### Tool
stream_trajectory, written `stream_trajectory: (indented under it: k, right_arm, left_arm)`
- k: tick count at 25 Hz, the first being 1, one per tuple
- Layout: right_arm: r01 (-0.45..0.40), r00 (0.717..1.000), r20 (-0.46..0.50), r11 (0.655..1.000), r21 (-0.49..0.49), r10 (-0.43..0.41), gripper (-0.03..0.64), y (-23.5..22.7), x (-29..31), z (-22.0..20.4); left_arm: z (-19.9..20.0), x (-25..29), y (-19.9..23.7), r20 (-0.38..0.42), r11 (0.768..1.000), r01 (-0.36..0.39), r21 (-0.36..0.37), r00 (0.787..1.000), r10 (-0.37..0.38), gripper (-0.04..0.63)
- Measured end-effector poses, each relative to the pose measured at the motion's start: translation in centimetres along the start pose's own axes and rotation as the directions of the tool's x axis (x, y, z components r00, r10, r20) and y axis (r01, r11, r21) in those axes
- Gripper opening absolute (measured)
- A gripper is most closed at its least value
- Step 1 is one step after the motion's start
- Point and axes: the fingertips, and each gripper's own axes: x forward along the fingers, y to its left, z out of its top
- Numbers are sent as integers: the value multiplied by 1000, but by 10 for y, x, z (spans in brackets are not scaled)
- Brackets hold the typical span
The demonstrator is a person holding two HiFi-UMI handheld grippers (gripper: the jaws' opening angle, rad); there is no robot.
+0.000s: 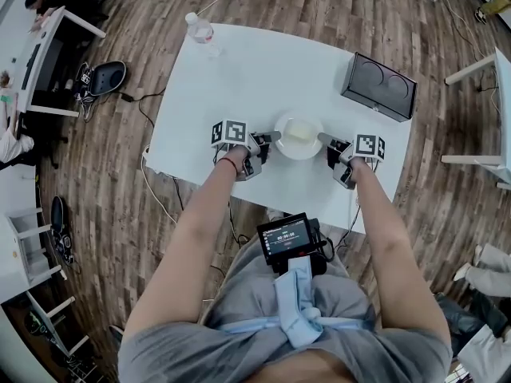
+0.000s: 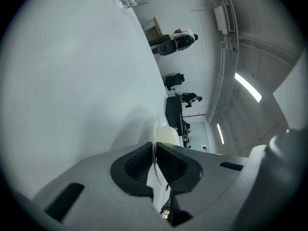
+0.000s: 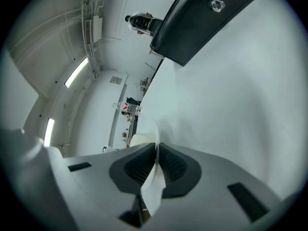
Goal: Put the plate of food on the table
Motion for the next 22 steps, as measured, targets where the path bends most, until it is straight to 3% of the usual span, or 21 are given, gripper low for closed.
stream_trajectory:
  k: [16,22]
  right_arm:
    - [23,1000,7,1000,20,-23,37,-12,0,6]
    - [37,999,10,998,49,-37,37,-14,-2,9]
  left_arm:
    - [-2,12,12,-22,1000,-29,5,999,29,29]
    - [-5,12,16,-92,998,-68,1,993,67,29]
